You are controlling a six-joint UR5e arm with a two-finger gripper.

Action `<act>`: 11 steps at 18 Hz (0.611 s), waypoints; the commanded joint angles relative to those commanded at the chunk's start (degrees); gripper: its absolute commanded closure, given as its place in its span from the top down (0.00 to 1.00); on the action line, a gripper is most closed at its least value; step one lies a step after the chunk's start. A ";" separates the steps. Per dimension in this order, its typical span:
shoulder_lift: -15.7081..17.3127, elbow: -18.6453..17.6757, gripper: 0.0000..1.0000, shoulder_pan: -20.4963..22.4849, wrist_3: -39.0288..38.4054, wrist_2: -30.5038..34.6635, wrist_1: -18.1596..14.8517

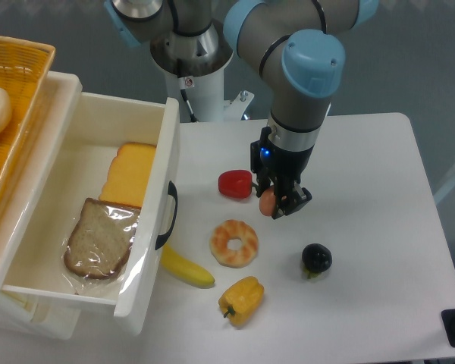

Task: Place the egg in the upper white drawer
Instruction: 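Hold the brown egg in the gripper above the table, then lift the held egg and carry it over the open white drawer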

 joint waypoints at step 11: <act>4.56 -0.09 0.08 0.09 -19.57 -0.79 -0.35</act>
